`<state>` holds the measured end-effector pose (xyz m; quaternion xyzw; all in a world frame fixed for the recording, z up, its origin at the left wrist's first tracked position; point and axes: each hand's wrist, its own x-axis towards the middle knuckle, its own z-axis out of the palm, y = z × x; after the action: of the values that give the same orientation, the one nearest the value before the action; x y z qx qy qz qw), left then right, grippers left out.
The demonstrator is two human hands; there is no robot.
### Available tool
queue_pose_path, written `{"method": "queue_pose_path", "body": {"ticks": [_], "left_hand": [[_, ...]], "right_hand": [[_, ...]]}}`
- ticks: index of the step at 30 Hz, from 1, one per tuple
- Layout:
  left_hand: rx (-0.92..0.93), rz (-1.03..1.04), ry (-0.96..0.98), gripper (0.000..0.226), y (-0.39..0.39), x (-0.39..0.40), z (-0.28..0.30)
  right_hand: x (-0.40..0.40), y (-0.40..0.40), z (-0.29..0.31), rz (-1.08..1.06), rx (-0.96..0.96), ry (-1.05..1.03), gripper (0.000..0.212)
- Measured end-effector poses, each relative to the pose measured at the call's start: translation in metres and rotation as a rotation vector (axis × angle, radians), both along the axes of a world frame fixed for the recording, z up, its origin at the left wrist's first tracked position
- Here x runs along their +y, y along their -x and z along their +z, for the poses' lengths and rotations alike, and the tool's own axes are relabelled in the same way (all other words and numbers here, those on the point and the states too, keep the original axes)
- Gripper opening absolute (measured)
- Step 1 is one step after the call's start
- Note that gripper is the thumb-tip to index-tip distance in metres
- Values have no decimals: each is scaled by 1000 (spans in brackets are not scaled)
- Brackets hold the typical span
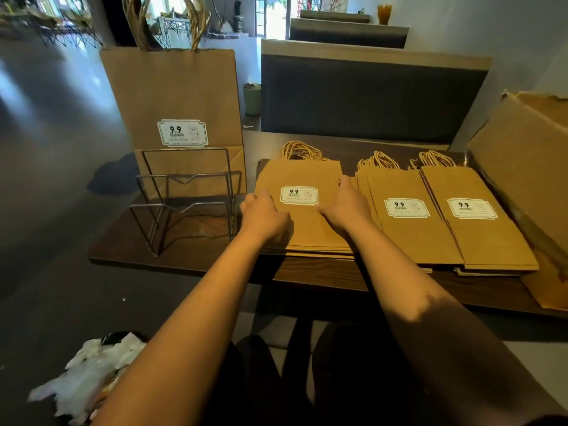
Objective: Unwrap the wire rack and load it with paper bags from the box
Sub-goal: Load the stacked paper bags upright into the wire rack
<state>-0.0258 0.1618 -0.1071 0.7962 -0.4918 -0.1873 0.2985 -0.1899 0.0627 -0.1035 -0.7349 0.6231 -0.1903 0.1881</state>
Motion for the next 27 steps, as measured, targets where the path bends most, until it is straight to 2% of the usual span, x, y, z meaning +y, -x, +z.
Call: {"method": "queue_pose_path", "body": {"ticks": [3,7,13,17,19,23,27], "left_hand": [[1,28,-53,64,-2,2,-2],[-6,50,35,50,1,7,2],[275,147,174,41,0,17,6],[466,199,282,25,-1,17,8],[611,240,326,22,-2,18,14],[832,237,310,34,-3,18,27],[1029,165,193,19,6,19,44]], "right_hand": [[2,1,3,-33,-19,38,96],[4,3,7,-56,-22,69,94],[3,16,13,-91,-93,62,90],[3,21,17,-134,-143,89,84],[2,26,19,-162,-248,52,84],[4,37,31,-237,-637,-137,84],[10,44,48,-236,-913,-319,72]]}}
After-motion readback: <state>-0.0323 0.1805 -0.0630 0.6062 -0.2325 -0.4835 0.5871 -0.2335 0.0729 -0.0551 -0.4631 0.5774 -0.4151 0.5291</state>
